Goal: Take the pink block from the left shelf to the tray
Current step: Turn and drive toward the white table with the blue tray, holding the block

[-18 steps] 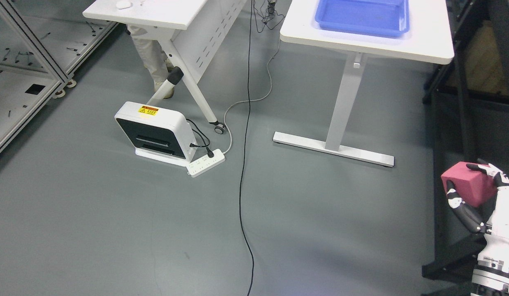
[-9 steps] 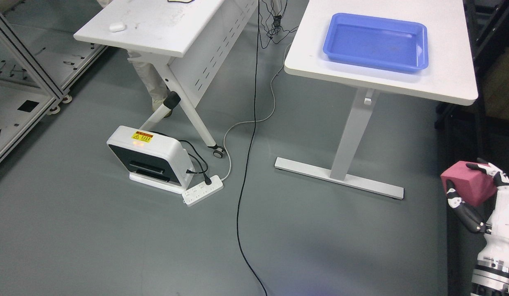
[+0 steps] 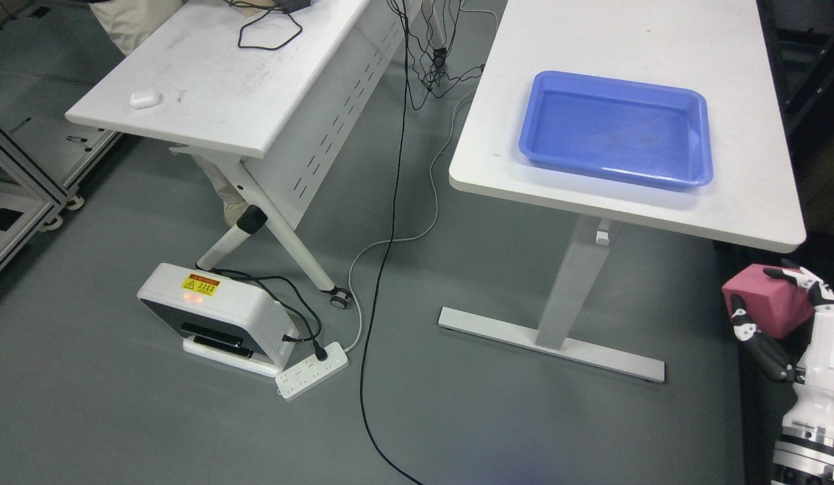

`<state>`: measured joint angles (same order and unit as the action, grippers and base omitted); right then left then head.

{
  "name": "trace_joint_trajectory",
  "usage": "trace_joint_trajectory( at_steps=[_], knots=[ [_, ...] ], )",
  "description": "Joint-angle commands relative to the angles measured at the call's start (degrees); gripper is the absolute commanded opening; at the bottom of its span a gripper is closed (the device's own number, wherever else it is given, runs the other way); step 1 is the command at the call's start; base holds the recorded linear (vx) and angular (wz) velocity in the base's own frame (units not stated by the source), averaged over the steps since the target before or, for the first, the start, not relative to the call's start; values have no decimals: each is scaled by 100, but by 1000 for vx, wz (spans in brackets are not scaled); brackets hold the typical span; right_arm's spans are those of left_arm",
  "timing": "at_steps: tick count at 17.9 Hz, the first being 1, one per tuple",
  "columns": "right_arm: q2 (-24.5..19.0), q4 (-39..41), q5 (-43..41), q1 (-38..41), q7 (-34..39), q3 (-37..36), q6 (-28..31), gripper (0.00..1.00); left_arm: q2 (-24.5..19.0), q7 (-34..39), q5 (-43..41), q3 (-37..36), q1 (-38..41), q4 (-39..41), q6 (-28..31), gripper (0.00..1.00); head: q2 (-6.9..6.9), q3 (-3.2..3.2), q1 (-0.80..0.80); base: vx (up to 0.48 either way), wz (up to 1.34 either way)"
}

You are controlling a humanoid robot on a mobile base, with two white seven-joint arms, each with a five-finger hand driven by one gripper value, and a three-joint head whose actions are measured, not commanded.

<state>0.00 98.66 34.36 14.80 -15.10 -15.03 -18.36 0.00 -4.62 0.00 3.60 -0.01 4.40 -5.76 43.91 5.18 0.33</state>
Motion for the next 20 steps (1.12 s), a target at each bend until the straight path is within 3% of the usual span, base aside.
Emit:
trace_joint_trajectory(
  at_steps=[1, 20],
  knots=[
    [100, -4, 0, 5, -2, 0, -1, 5, -100, 5, -9, 0, 53, 0, -4, 100, 0, 0, 0, 344, 52],
    [100, -4, 0, 5, 7, 18, -1, 6, -100, 5, -9, 0, 53, 0, -4, 100, 0, 0, 0, 294, 60]
  ],
)
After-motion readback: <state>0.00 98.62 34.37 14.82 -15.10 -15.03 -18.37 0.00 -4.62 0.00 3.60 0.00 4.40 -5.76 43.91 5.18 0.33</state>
